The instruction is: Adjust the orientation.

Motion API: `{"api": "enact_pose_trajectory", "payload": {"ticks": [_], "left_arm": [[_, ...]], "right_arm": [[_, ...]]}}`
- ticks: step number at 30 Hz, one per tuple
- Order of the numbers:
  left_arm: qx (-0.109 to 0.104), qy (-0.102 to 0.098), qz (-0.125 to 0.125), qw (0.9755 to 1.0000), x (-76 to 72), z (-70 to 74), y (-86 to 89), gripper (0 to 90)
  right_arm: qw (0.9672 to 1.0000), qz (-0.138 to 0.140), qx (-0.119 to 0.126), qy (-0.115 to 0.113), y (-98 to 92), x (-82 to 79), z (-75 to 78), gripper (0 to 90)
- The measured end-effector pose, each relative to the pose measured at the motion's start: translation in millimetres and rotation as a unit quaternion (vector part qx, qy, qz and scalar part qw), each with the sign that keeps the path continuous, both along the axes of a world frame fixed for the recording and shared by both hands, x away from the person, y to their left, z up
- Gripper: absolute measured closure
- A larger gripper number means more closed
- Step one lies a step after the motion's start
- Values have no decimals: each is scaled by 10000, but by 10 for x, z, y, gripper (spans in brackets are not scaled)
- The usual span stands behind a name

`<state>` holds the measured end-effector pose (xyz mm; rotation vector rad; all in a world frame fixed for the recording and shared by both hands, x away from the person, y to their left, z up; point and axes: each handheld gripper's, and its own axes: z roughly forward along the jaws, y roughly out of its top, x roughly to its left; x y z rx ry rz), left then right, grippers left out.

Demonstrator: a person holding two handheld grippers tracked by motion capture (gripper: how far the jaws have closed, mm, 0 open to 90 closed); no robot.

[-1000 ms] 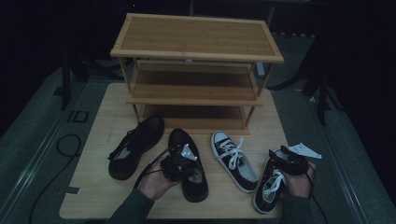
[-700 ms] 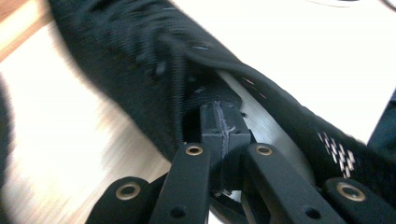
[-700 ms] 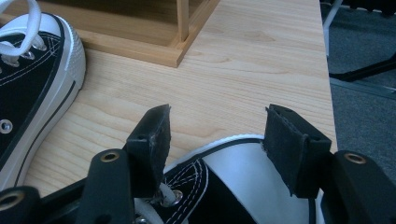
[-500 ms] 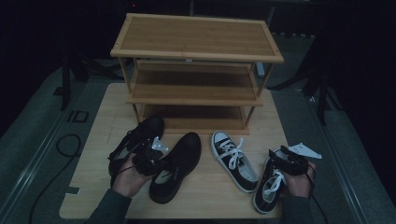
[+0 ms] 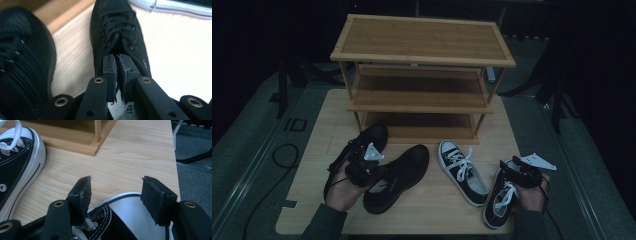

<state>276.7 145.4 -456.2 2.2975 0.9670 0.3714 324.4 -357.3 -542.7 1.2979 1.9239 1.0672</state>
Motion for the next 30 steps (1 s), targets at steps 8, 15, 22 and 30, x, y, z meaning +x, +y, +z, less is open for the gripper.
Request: {"api": "enact_pose_trajectory", "payload": {"ticks": [8, 15, 22, 30], "left_arm": [[227, -281, 165, 9992, 36, 79, -14, 652], [360, 15, 251, 9990, 165, -114, -89, 646], [424, 61, 282, 9987, 237, -175, -177, 856], [352, 84, 602, 9975, 267, -173, 20, 868]], "right_arm": [[10000, 1, 4, 8, 0, 0, 0, 411], [10000, 0, 2, 4, 0, 0, 0, 411], [10000, 6, 13, 7, -2, 0, 0, 410], [10000, 10, 20, 11, -3, 1, -1, 409]]}}
